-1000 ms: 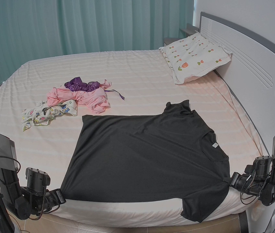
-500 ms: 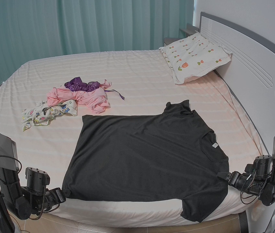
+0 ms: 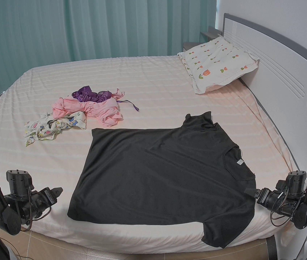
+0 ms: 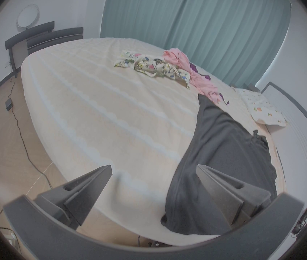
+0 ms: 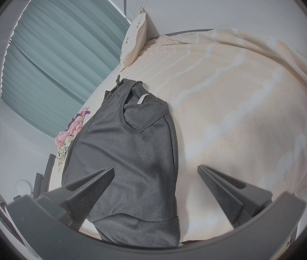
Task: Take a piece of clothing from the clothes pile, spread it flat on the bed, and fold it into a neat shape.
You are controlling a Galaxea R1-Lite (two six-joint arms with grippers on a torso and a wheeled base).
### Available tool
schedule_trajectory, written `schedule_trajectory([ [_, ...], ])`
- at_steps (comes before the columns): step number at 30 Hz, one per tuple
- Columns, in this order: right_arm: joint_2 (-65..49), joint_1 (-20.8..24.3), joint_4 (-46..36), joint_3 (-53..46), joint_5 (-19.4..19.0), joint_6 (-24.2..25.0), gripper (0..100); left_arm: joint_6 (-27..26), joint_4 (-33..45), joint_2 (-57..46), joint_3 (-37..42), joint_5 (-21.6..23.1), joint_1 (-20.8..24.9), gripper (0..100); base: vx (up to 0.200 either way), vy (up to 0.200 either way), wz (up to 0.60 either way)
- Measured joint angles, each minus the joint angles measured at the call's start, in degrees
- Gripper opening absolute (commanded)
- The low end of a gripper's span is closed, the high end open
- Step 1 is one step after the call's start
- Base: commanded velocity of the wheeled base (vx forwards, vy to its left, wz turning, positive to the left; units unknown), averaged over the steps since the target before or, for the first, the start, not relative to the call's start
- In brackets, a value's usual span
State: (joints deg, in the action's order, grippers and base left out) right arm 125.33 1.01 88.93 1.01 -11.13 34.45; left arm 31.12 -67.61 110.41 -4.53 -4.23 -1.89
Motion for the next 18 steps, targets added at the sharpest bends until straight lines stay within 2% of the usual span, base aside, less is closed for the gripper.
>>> schedule_trajectory([
  [4,-0.04,0.04,0.02,0.00,-0.02,0.01,100,-0.67,0.44,-1.12,-1.52,1.56,-2.65,100,0.000,0.000,0.00],
  [10,0.02,0.11,0.02,0.00,-0.06,0.01,100,-0.09,0.33,-2.04,-2.77,7.97,-5.27,100,0.000,0.000,0.00],
  [15,0.16,0.17,0.05,0.00,-0.09,0.00,100,3.90,0.30,-2.45,-3.84,8.35,-5.61,100,0.000,0.000,0.00],
  [18,0.20,0.20,0.05,0.00,-0.09,0.01,100,4.56,0.30,-2.39,-4.30,8.57,-5.71,100,0.000,0.200,0.00],
])
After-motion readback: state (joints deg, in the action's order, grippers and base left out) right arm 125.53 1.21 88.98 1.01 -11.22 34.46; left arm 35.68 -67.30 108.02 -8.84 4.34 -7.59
